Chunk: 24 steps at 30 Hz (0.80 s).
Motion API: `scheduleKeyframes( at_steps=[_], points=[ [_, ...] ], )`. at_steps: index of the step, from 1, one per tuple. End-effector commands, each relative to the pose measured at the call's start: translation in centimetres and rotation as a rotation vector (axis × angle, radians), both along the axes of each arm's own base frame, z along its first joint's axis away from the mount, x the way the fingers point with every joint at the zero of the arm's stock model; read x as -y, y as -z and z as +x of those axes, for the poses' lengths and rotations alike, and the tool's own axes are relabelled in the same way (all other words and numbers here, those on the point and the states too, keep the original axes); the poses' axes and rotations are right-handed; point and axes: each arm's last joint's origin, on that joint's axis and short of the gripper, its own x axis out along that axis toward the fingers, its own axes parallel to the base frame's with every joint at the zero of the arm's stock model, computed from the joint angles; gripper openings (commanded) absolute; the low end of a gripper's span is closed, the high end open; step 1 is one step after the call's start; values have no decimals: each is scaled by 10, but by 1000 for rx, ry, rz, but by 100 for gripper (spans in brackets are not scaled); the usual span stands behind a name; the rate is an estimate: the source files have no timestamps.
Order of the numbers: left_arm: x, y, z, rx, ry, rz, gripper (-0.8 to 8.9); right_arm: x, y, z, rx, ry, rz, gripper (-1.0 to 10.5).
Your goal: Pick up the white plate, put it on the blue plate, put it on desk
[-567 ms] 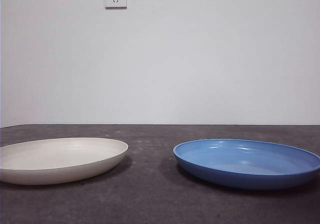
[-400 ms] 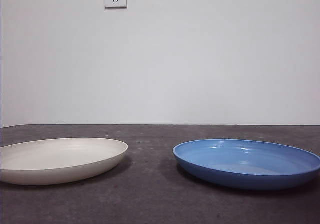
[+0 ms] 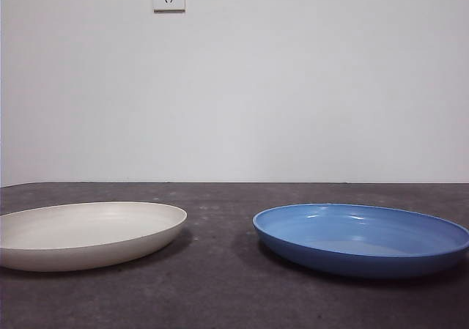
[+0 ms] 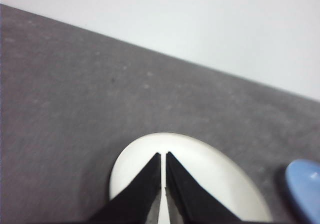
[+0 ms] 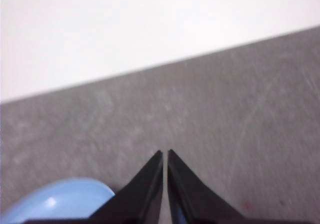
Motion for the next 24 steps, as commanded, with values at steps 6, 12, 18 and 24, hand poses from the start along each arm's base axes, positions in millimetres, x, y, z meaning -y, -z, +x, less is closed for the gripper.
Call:
scheduleKeyframes(
  at_steps=[6,12,18,24],
  points=[
    [0,-57,1,29,-7,-45,16,-3,-55,2,-7,-117,98,11],
    [2,-102,9,-21,34,-1,16,-7,-94,7,-104,-248,117,11],
    [11,-144,18,-68,140,28,16,-14,-123,10,-173,-376,127,11],
    [24,-165,21,-148,278,64,16,-24,-145,2,-206,-510,100,11]
  ],
)
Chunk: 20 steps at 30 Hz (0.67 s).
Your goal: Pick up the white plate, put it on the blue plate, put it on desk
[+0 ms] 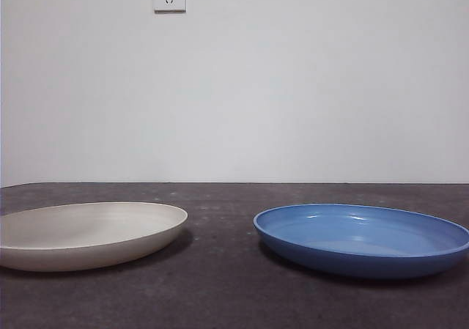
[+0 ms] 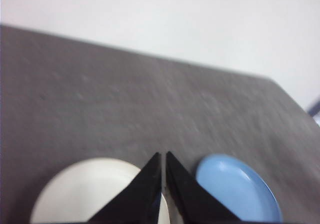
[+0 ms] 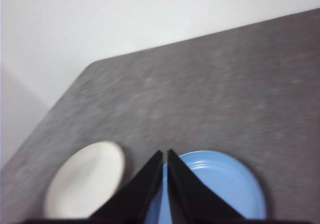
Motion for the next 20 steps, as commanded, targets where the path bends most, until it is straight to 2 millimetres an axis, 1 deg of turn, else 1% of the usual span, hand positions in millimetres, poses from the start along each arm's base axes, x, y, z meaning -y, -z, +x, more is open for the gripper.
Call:
scheduleKeyframes(
  at_steps=[1,5,9,11,17,18,19,20],
  points=[
    [5,-13,0,26,55,24,16,-5,-12,-5,32,-88,-24,11],
    [14,-21,2,5,175,-3,16,-11,-16,-10,47,-224,-44,11],
    [22,-18,8,-53,303,-45,16,-13,-16,-12,42,-324,-25,11],
    [24,-16,10,-73,333,-44,22,-13,-16,-12,44,-332,-26,11],
    [25,-13,10,-104,344,-33,32,-13,-16,-12,50,-334,-35,15],
    [25,-13,10,-106,344,-31,43,-13,-16,-12,56,-336,-42,38],
    [25,-12,10,-109,344,-30,81,-13,-16,-12,58,-337,-44,84],
    [25,-12,10,-110,345,-29,140,-13,-16,-12,57,-337,-44,137]
  ],
)
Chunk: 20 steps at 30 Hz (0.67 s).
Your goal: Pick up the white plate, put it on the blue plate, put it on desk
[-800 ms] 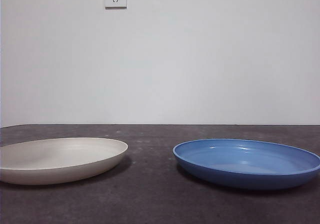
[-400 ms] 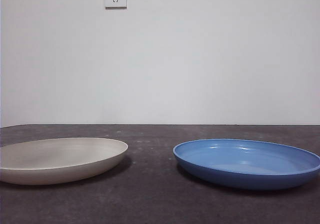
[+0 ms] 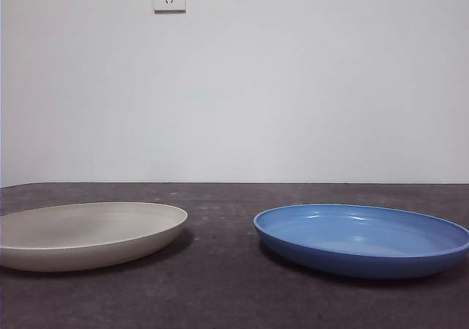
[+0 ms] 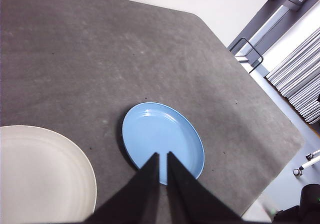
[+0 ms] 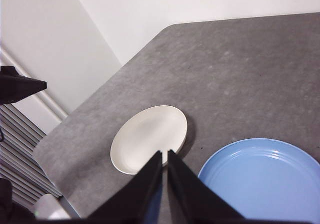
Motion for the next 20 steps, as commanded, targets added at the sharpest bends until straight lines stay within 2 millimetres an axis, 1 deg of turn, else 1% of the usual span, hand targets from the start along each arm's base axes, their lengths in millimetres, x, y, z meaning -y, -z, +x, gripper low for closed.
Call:
scheduleKeyframes(
  at_steps=[1,2,4,5,6,7,14,20],
  points=[
    [1,-4,0,26,17,9,241,0,-4,0,29,-10,-10,211],
    [1,-4,0,30,19,13,335,0,-4,0,29,-8,-10,286],
    [1,-4,0,31,20,14,580,0,-4,0,30,5,-14,448],
    [1,-4,0,31,20,14,665,0,-4,0,30,9,-15,505],
    [1,-4,0,31,20,14,711,0,-4,0,30,11,-16,535],
    [1,-4,0,31,20,13,726,0,-4,0,30,11,-16,549],
    [0,-2,-2,-10,12,7,720,0,-4,0,27,10,-12,549],
    [-2,4,0,-126,-8,-8,720,0,-4,0,15,-6,2,549]
  ],
)
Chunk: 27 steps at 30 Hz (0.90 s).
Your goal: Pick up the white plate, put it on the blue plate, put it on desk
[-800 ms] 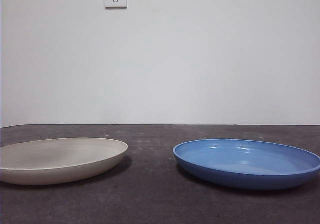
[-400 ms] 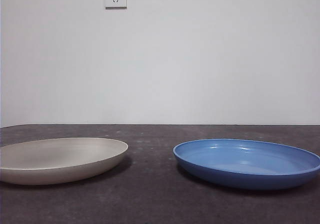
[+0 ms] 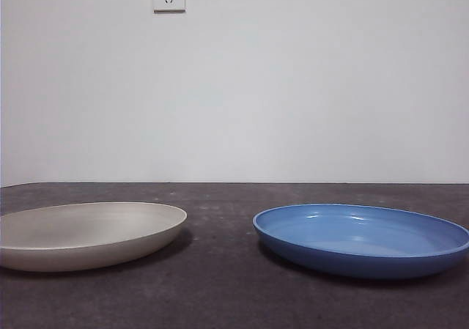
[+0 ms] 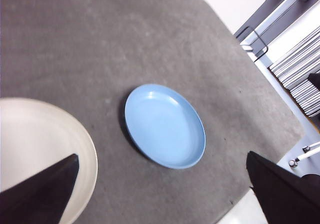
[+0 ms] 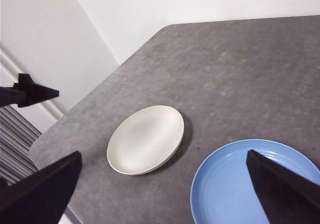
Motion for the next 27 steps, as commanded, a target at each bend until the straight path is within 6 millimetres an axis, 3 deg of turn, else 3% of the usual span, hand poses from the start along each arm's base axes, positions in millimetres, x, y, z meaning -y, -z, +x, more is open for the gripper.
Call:
scheduleKeyframes(
  at_steps=[1,11,14,21,27],
  points=[
    [-1,-3,3,-45,-1,-26,720,0,-4,0,6,-5,14,549],
    [-18,8,45,-208,-117,15,720,0,-4,0,-4,-1,19,591],
    [-26,22,65,-271,-153,41,719,0,-3,0,-14,0,17,649],
    [-41,66,110,-466,-198,76,719,0,-3,0,-13,0,15,650],
    [-51,99,135,-564,-207,101,715,0,-3,0,-14,-4,16,650]
  ],
)
